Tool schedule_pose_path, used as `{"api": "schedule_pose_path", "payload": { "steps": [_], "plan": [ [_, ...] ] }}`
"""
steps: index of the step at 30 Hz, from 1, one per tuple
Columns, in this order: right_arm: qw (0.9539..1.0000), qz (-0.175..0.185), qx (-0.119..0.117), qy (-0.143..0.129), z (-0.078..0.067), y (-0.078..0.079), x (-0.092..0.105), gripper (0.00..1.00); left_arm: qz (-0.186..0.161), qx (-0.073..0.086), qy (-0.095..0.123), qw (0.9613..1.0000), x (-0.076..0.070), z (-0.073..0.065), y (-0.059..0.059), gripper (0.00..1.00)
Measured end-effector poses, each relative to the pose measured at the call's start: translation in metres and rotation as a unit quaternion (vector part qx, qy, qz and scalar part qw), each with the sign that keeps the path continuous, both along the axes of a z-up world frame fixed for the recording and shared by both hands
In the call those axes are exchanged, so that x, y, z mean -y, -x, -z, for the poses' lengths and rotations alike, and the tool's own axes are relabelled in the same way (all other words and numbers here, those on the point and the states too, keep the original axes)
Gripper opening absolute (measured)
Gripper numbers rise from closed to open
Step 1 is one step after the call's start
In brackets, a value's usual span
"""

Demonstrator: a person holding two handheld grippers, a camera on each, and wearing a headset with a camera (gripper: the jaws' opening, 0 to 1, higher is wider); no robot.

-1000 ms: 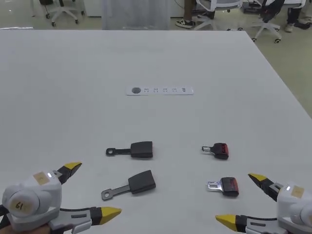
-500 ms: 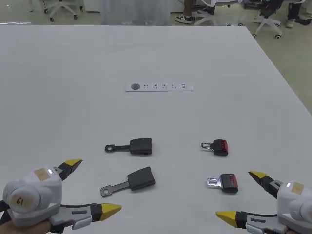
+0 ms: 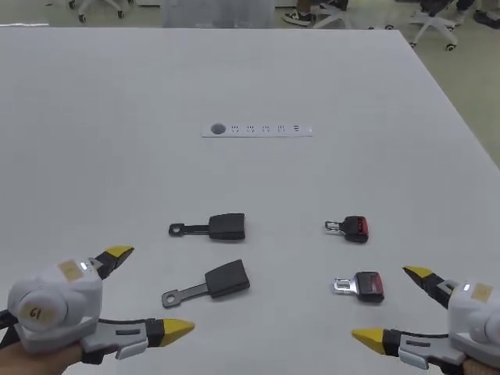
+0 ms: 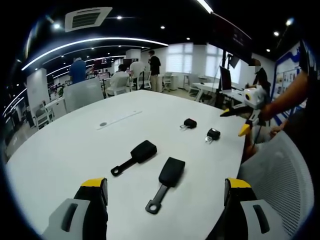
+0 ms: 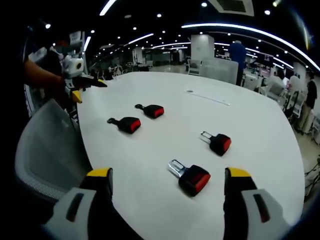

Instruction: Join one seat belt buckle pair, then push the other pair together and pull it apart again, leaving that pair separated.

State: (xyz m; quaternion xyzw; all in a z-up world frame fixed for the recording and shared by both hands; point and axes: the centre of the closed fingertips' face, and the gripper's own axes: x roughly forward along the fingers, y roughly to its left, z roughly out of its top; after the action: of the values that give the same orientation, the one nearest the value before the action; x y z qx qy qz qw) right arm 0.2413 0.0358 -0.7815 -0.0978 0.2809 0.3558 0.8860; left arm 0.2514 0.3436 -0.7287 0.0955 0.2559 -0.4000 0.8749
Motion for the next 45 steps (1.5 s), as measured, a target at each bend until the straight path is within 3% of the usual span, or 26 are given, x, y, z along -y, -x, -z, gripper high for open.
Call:
{"api": "schedule_pose_path", "payload": {
  "steps": [5,16,22,25,28,34,39,42,45],
  "plan": [
    [0.9999,-0.005,-0.008,0.005,0.005,-0.003,0.003,0.93,0.008,-0.003,-0.005,1.0000,0.004,0.003,-0.004,0.98],
    [0.9983,-0.039,-0.036,0.023,0.020,-0.012,0.012,0.87,0.033,-0.015,-0.020,0.9991,0.021,0.024,-0.014,0.93],
    [0.9958,-0.063,-0.054,0.038,0.030,-0.021,0.016,0.85,0.046,-0.030,-0.028,0.9981,0.033,0.036,-0.022,0.90],
    [0.9937,-0.080,-0.062,0.048,0.035,-0.024,0.016,0.83,0.058,-0.041,-0.030,0.9970,0.037,0.049,-0.028,0.89],
    [0.9899,-0.105,-0.073,0.061,0.045,-0.025,0.016,0.83,0.072,-0.060,-0.049,0.9944,0.039,0.064,-0.028,0.88],
    [0.9842,-0.136,-0.092,0.067,0.053,-0.030,0.018,0.79,0.083,-0.063,-0.054,0.9932,0.048,0.079,-0.038,0.80],
    [0.9786,-0.162,-0.102,0.075,0.058,-0.035,0.019,0.78,0.092,-0.075,-0.058,0.9912,0.056,0.091,-0.044,0.78],
    [0.9738,-0.181,-0.115,0.076,0.064,-0.035,0.020,0.77,0.095,-0.086,-0.053,0.9903,0.062,0.098,-0.046,0.76],
    [0.9671,-0.203,-0.124,0.090,0.070,-0.032,0.022,0.74,0.100,-0.088,-0.063,0.9891,0.065,0.106,-0.050,0.73]
  ]
}}
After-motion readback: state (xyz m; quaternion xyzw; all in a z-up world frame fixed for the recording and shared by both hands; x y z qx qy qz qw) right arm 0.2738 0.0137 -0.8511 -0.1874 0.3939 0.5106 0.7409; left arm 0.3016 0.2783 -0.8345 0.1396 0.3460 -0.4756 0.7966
